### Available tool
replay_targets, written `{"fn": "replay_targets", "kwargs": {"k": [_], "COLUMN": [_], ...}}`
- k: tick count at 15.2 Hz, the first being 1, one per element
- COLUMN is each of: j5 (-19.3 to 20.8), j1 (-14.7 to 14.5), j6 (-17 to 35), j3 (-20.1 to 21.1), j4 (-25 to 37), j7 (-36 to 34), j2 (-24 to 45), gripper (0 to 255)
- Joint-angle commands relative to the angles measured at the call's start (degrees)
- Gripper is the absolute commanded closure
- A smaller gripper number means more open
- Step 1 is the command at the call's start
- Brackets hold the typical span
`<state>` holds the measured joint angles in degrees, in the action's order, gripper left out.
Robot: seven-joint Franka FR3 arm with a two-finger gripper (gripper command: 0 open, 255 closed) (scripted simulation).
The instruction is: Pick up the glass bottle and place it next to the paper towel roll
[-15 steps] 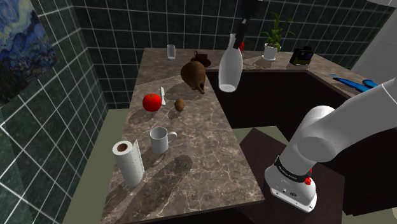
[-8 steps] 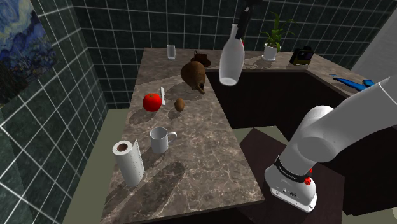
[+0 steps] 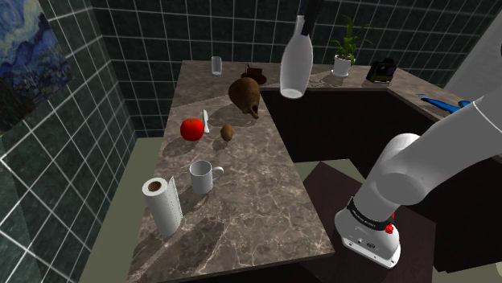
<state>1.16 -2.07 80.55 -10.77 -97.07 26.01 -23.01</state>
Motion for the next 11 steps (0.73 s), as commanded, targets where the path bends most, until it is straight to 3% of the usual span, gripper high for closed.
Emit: {"fn": "replay_targets", "kwargs": {"k": [1,11], "j5": [-0.28,-2.99], "j1": [-0.40,-4.14], "j6": [-0.56,0.04], "j3": [1.07,12.04], "j4": [0.68,-0.35], "j7": [-1.45,-16.14], "j2": [0.10,-0.55], "gripper": [255,255]}}
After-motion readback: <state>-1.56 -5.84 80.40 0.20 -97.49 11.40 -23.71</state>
